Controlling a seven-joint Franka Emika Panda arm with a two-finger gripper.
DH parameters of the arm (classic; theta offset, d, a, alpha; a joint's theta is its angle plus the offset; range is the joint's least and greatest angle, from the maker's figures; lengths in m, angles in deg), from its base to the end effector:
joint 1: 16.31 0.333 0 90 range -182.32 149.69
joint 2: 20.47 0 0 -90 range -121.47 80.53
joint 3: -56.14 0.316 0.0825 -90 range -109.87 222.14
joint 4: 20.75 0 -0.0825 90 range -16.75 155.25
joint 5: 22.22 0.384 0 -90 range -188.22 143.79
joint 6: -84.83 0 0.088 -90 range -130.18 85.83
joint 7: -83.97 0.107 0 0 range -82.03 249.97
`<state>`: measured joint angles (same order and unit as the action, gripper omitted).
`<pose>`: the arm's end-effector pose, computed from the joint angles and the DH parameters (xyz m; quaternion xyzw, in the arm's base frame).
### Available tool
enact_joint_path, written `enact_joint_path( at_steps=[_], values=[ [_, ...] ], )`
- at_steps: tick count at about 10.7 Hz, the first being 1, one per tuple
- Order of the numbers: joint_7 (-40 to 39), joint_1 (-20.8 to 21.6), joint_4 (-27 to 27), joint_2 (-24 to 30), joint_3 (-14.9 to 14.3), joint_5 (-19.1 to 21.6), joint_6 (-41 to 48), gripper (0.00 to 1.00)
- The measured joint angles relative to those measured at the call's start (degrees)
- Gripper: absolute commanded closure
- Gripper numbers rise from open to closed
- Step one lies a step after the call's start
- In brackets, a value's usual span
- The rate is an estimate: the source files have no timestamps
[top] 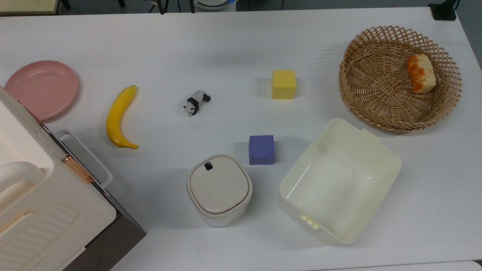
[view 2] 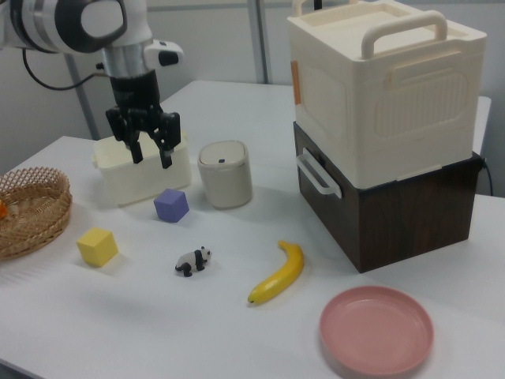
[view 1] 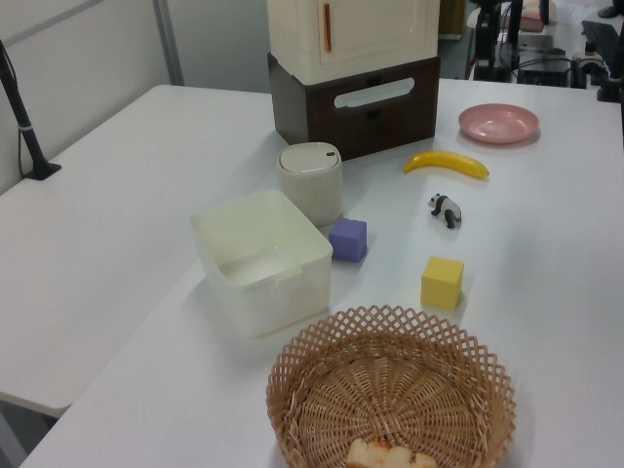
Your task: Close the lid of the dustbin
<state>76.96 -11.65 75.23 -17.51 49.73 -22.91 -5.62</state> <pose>0.5368 -0.0192 0.6040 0.9987 0.0462 -0.0228 0.0014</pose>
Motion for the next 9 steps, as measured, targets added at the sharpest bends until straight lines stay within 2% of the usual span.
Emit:
enact_joint_path(
  at_steps=[2, 5, 9],
  values=[
    [0.0, 0.01, 1.08, -0.31, 0.38, -0.12, -1.51, 0.0],
    [0.02, -0.15, 0.97, -0.27, -1.14, -0.29, -3.26, 0.0],
    [3.39, 0.1, 0.81, -1.56, -1.12, -0.29, -6.69, 0.0]
  ],
)
